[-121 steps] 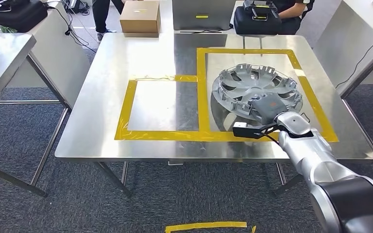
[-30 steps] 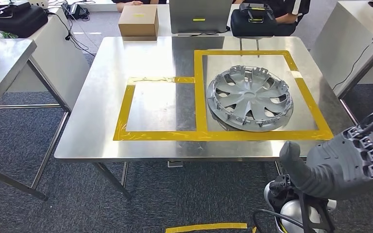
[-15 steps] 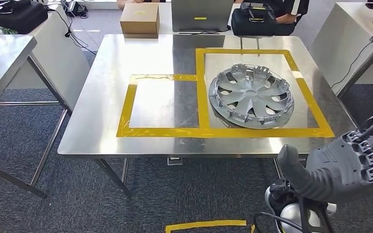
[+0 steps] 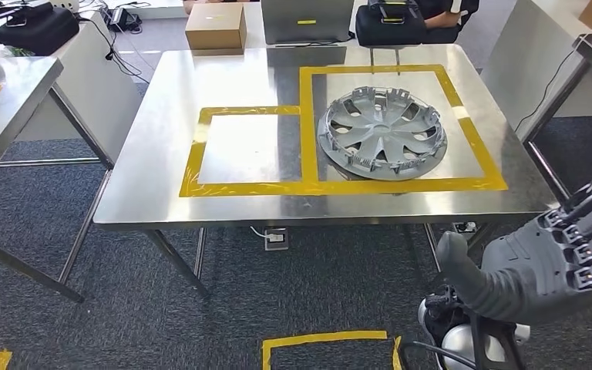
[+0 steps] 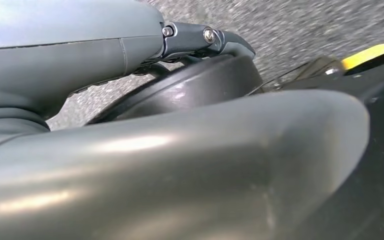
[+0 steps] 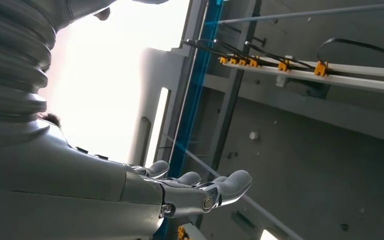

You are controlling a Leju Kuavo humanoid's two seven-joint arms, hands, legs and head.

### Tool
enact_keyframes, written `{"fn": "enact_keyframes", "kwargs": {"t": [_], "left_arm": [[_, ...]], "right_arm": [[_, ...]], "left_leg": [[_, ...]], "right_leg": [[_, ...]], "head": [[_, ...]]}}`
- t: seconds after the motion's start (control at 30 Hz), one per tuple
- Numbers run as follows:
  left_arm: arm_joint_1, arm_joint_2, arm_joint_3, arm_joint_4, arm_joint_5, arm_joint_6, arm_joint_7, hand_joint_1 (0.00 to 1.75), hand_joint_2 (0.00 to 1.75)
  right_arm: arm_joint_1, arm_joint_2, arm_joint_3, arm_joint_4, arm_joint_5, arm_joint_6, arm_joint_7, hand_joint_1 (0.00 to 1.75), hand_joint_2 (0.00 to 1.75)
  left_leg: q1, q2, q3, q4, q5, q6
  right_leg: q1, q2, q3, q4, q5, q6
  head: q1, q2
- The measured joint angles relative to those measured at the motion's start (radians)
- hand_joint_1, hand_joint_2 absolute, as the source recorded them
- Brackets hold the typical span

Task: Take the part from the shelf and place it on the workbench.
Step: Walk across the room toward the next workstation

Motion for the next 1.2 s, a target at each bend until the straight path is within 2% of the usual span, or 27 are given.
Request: {"fn": "enact_keyframes", "kwargs": {"t": [0.03,0.07,0.13,0.17,0.23,0.27,0.3,0.37,0.4,0.43,0.47,0.5,0.53,0.6,0.67,0.73,0.77,0.8,0.83,0.9,0.93,0.97,1.0,1.03,1.07,1.13,1.2], "left_arm": [[-0.001,0.000,0.000,0.000,0.000,-0.001,0.001,0.00,0.00],[-0.003,0.000,0.000,0.000,0.000,-0.002,0.001,0.00,0.00],[-0.006,-0.002,0.000,0.000,-0.002,-0.004,0.000,0.00,0.00],[-0.007,-0.003,0.000,0.000,-0.004,-0.005,0.001,0.00,0.00],[-0.006,-0.003,0.000,0.001,-0.010,-0.006,0.002,0.00,0.00],[-0.006,-0.003,0.000,0.001,-0.013,-0.007,0.003,0.00,0.00],[-0.006,-0.003,0.000,0.001,-0.016,-0.007,0.004,0.00,0.00],[-0.006,-0.003,0.000,0.002,-0.019,-0.007,0.005,0.00,0.00],[-0.006,-0.004,0.000,0.002,-0.020,-0.007,0.006,0.00,0.00],[-0.006,-0.004,0.000,0.002,-0.020,-0.008,0.007,0.00,0.00],[-0.006,-0.004,0.000,0.002,-0.021,-0.009,0.008,0.00,0.00],[-0.007,-0.004,0.000,0.002,-0.021,-0.010,0.009,0.00,0.00],[-0.007,-0.004,0.000,0.002,-0.020,-0.012,0.010,0.00,0.00],[-0.007,-0.005,0.000,0.001,-0.018,-0.013,0.009,0.00,0.00],[-0.008,-0.007,0.000,0.001,-0.015,-0.013,0.008,0.00,0.00],[-0.008,-0.006,0.000,0.002,-0.013,-0.013,0.006,0.00,0.00],[-0.007,-0.005,0.000,0.002,-0.012,-0.013,0.006,0.00,0.00],[-0.007,-0.004,0.000,0.002,-0.011,-0.013,0.006,0.00,0.00],[-0.007,-0.003,0.000,0.002,-0.011,-0.013,0.006,0.00,0.00],[-0.007,-0.002,0.000,0.002,-0.011,-0.012,0.006,0.00,0.00],[-0.007,-0.002,0.000,0.002,-0.011,-0.012,0.006,0.00,0.00],[-0.007,-0.001,0.000,0.002,-0.011,-0.011,0.006,0.00,0.00],[-0.007,-0.001,0.000,0.002,-0.011,-0.011,0.006,0.00,0.00],[-0.007,-0.001,0.000,0.002,-0.011,-0.010,0.005,0.00,0.00],[-0.008,-0.001,0.000,0.002,-0.011,-0.010,0.004,0.00,0.00],[-0.011,-0.001,0.000,0.002,-0.011,-0.009,0.001,0.00,0.00],[-0.013,-0.002,0.000,0.002,-0.011,-0.009,-0.002,0.00,0.00]], "right_arm": [[0.002,0.000,0.000,-0.001,0.002,0.000,0.000,0.00,1.75],[0.004,0.000,0.000,-0.003,0.003,0.000,0.000,0.00,1.75],[0.005,0.000,-0.001,-0.008,0.006,0.000,0.000,0.00,1.75],[0.006,0.000,-0.001,-0.010,0.007,0.000,0.000,0.00,1.75],[0.007,0.001,-0.003,-0.011,0.010,0.000,0.000,0.00,1.75],[0.007,0.001,-0.005,-0.012,0.011,-0.001,0.000,0.00,1.75],[0.007,0.001,-0.006,-0.012,0.012,-0.001,0.000,0.00,1.75],[0.008,0.001,-0.009,-0.012,0.014,-0.001,0.000,0.00,1.75],[0.009,0.001,-0.010,-0.012,0.014,-0.001,0.000,0.00,1.75],[0.010,0.001,-0.010,-0.012,0.015,-0.001,0.000,0.00,1.75],[0.011,0.001,-0.011,-0.012,0.015,-0.001,0.000,0.00,1.75],[0.012,0.001,-0.011,-0.012,0.015,-0.001,0.000,0.00,1.75],[0.012,0.001,-0.011,-0.012,0.015,-0.001,0.000,0.00,1.75],[0.011,0.001,-0.011,-0.012,0.013,-0.001,0.000,0.00,1.75],[0.008,0.001,-0.011,-0.013,0.006,-0.001,0.000,0.00,1.75],[0.005,0.001,-0.011,-0.013,-0.001,0.000,0.000,0.00,1.75],[0.002,0.000,-0.011,-0.012,-0.004,0.000,0.000,0.00,1.75],[-0.001,0.000,-0.011,-0.012,-0.006,0.000,0.000,0.00,1.75],[-0.004,0.000,-0.011,-0.011,-0.009,0.000,0.000,0.00,1.75],[-0.008,0.000,-0.011,-0.009,-0.013,0.000,0.000,0.00,1.75],[-0.010,0.000,-0.011,-0.008,-0.015,0.000,0.000,0.00,1.75],[-0.011,0.000,-0.011,-0.006,-0.016,0.000,0.000,0.00,1.75],[-0.012,0.000,-0.011,-0.005,-0.017,0.000,0.000,0.00,1.75],[-0.014,0.000,-0.011,-0.003,-0.020,0.000,0.000,0.00,1.75],[-0.016,0.000,-0.011,-0.002,-0.022,0.000,0.000,0.00,1.75],[-0.020,0.000,-0.011,0.000,-0.026,0.000,0.000,0.00,1.75],[-0.023,0.000,-0.011,0.003,-0.028,0.000,0.000,0.00,1.75]], "left_leg": [[0.003,0.000,0.052,-0.055,0.019,-0.003],[0.004,0.000,0.110,-0.128,0.020,-0.005],[0.001,-0.003,0.181,-0.233,0.002,0.004],[-0.003,-0.005,0.189,-0.252,-0.006,0.012],[-0.005,-0.003,0.176,-0.253,0.004,0.034],[-0.006,0.000,0.167,-0.254,0.013,0.044],[-0.005,0.004,0.157,-0.255,0.024,0.054],[-0.007,0.008,0.132,-0.255,0.045,0.064],[-0.009,0.009,0.118,-0.253,0.056,0.067],[-0.012,0.009,0.102,-0.252,0.068,0.068],[-0.015,0.010,0.087,-0.249,0.078,0.069],[-0.018,0.011,0.072,-0.246,0.089,0.069],[-0.021,0.011,0.059,-0.244,0.098,0.068],[-0.025,0.010,0.041,-0.241,0.116,0.064],[-0.025,0.009,0.035,-0.242,0.134,0.055],[-0.023,0.008,0.032,-0.247,0.149,0.043],[-0.022,0.008,0.027,-0.242,0.142,0.036],[-0.021,0.007,0.019,-0.224,0.116,0.030],[-0.018,0.006,0.007,-0.187,0.071,0.023],[-0.012,0.006,-0.015,-0.074,-0.027,0.011],[-0.008,0.006,-0.019,-0.023,-0.049,0.006],[-0.005,0.006,-0.013,0.008,-0.046,0.002],[-0.001,0.007,0.008,0.010,-0.022,-0.002],[0.002,0.007,0.045,-0.020,0.007,-0.004],[0.005,0.007,0.094,-0.076,0.018,-0.006],[0.004,0.005,0.184,-0.207,-0.004,0.000],[-0.003,0.005,0.208,-0.261,-0.025,0.018]], "right_leg": [[-0.002,-0.001,-0.011,0.003,0.008,0.005],[-0.004,-0.002,-0.020,0.007,0.015,0.012],[-0.005,-0.003,-0.027,0.012,0.029,0.027],[-0.005,-0.003,-0.028,0.011,0.036,0.034],[-0.009,-0.001,-0.031,0.010,0.043,0.049],[-0.011,0.000,-0.037,0.022,0.027,0.054],[-0.012,0.001,-0.049,0.049,-0.007,0.057],[-0.009,0.002,-0.082,0.157,-0.107,0.058],[-0.007,0.003,-0.095,0.219,-0.143,0.057],[-0.004,0.003,-0.099,0.265,-0.157,0.055],[-0.001,0.004,-0.088,0.281,-0.148,0.052],[0.002,0.004,-0.059,0.264,-0.123,0.046],[0.006,0.004,-0.014,0.214,-0.097,0.037],[0.017,0.005,0.084,0.079,-0.090,0.018],[0.025,0.005,0.127,0.002,-0.105,0.008],[0.025,0.004,0.119,-0.010,-0.089,0.001],[0.022,0.002,0.111,-0.013,-0.078,-0.003],[0.018,0.000,0.100,-0.016,-0.065,-0.009],[0.015,-0.002,0.087,-0.018,-0.052,-0.012],[0.013,-0.004,0.056,-0.017,-0.028,-0.014],[0.011,-0.005,0.040,-0.016,-0.016,-0.012],[0.010,-0.007,0.023,-0.014,-0.004,-0.009],[0.008,-0.008,0.005,-0.011,0.007,-0.005],[0.005,-0.009,-0.012,-0.007,0.018,0.000],[0.003,-0.009,-0.026,-0.002,0.027,0.006],[0.002,-0.010,-0.044,0.008,0.044,0.020],[0.001,-0.011,-0.049,0.008,0.062,0.035]], "head": [[0.000,0.000],[-0.002,0.000],[-0.003,0.000],[-0.003,0.000],[-0.002,0.000],[-0.001,0.000],[0.001,0.000],[0.005,0.000],[0.007,0.000],[0.009,0.000],[0.010,0.000],[0.011,0.000],[0.011,0.000],[0.011,0.000],[0.012,0.000],[0.015,0.000],[0.015,0.000],[0.014,0.000],[0.012,0.000],[0.006,0.000],[0.005,0.000],[0.005,0.000],[0.004,0.000],[0.004,0.000],[0.004,0.000],[0.003,0.000],[0.003,0.000]]}}
